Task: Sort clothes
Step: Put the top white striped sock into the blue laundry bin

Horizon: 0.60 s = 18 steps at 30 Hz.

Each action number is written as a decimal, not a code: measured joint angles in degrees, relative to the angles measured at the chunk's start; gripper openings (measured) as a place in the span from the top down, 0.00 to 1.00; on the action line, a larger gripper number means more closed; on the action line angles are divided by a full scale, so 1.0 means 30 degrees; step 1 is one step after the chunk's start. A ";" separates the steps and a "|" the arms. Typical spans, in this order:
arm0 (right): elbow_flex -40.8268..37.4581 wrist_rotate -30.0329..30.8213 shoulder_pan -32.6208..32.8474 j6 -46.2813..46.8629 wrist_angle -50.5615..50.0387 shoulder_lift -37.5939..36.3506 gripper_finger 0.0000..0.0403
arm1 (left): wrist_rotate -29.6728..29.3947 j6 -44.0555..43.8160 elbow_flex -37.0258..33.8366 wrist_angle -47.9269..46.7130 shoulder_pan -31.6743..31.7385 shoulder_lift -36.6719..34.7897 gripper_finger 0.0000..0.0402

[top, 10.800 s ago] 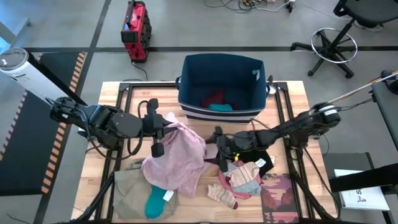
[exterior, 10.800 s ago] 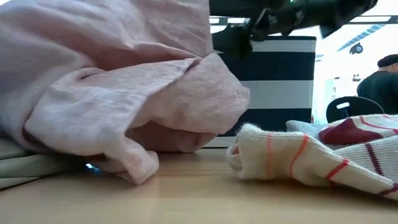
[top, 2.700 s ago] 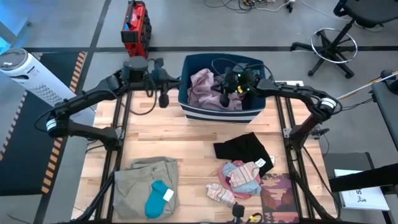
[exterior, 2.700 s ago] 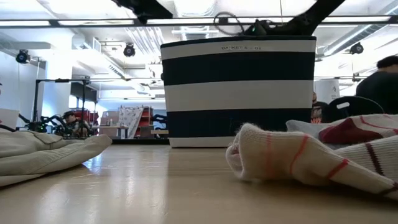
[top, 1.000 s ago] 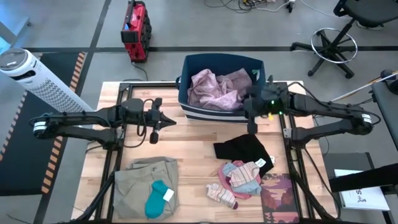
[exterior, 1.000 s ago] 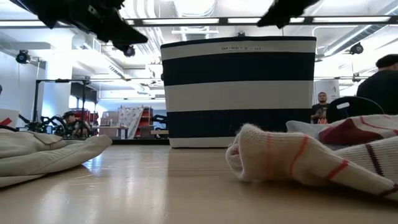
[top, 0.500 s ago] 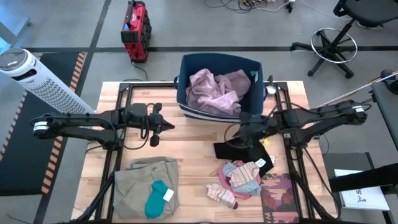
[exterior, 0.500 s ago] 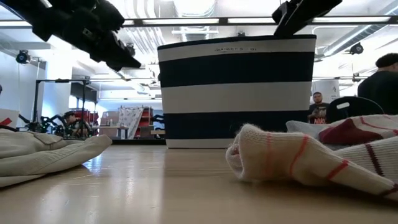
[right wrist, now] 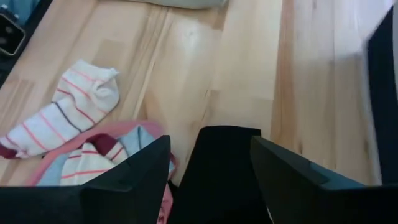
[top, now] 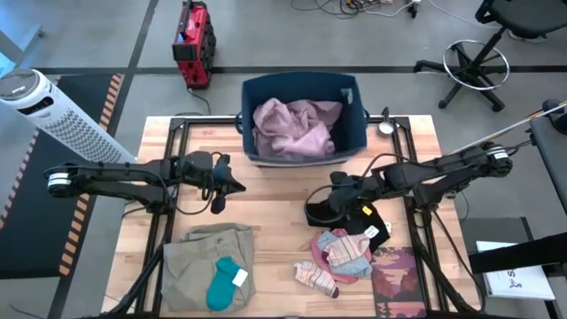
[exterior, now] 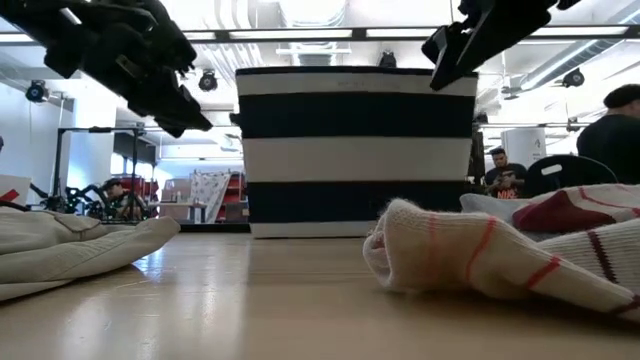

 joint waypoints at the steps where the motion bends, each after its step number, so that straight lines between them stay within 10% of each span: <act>1: 0.0000 0.0132 0.0000 -0.0013 0.0039 -0.0099 0.48 | 0.0000 0.0000 0.0102 -0.0008 0.0000 0.0000 0.96; 11: 0.1985 0.4218 -0.0015 -0.0087 -0.1896 -0.0906 0.48 | 0.0006 0.2053 0.2250 -0.1227 -0.0130 -0.0007 0.94; 18: 0.0936 0.3209 0.0007 0.0617 -0.1779 -0.0815 0.70 | 0.0007 0.2160 0.3970 -0.4595 -0.1332 0.0007 0.98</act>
